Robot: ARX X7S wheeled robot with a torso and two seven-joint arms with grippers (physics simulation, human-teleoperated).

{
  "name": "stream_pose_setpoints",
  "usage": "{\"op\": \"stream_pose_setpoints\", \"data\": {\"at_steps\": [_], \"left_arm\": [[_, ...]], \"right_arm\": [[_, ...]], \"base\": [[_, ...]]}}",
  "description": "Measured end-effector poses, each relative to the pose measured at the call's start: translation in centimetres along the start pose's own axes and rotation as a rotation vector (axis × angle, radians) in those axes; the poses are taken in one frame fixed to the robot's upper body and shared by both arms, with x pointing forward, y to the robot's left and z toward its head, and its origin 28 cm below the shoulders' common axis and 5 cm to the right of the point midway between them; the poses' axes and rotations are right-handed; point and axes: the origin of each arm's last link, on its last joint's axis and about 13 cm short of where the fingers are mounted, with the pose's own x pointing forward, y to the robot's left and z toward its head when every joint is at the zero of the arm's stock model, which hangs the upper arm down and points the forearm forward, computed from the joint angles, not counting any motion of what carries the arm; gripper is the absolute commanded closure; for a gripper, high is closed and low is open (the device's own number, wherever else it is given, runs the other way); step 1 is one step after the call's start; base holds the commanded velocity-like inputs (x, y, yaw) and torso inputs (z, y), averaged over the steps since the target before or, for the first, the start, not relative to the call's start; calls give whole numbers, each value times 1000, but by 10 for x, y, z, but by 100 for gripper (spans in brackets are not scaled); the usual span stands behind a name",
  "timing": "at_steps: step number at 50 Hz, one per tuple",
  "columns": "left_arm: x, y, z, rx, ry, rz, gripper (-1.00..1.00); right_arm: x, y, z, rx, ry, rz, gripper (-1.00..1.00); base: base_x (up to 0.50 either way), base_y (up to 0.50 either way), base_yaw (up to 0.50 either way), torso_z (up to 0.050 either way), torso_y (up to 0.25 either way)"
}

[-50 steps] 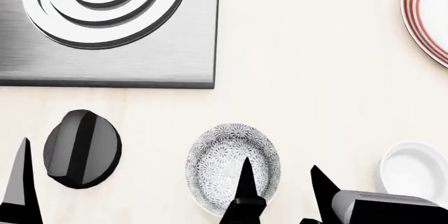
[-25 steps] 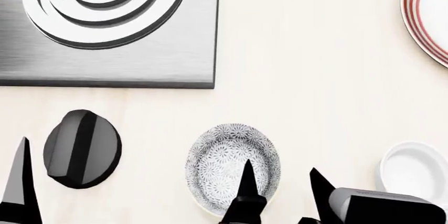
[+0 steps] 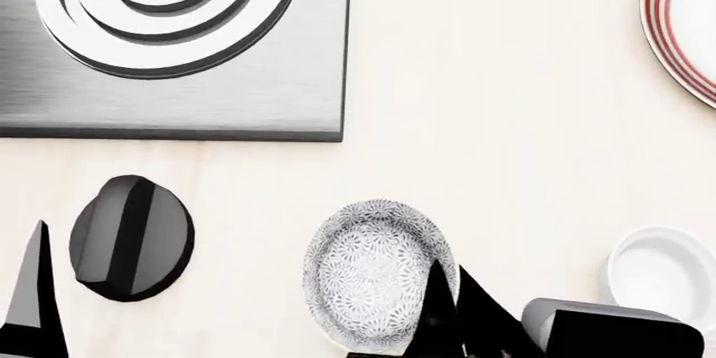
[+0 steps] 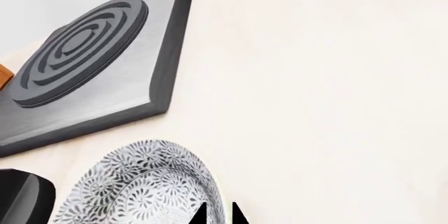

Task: Pick the akita bowl next to the ramekin and place it on the plate.

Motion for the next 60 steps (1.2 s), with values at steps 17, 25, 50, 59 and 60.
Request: {"op": "stream_pose_setpoints", "data": {"at_steps": [17, 25, 50, 59, 60], "left_arm": [[0, 0, -1, 1, 3, 0, -100], [-1, 0, -1, 2, 3, 1, -100], [0, 0, 0, 3, 1, 1, -100], [0, 0, 0, 2, -1, 1, -100], [0, 0, 0, 2, -1, 1, -100]], "right_arm": [[-1, 0, 0, 17, -4, -6, 100], [-3, 1, 1, 43, 0, 1, 100], [-13, 11, 18, 94, -23, 29, 100], [-14, 14, 25, 115, -22, 36, 100], [-14, 14, 26, 116, -21, 37, 100]], "base": [[0, 0, 0, 0, 0], [0, 0, 0, 0, 0], [0, 0, 0, 0, 0], [0, 0, 0, 0, 0], [0, 0, 0, 0, 0]]}}
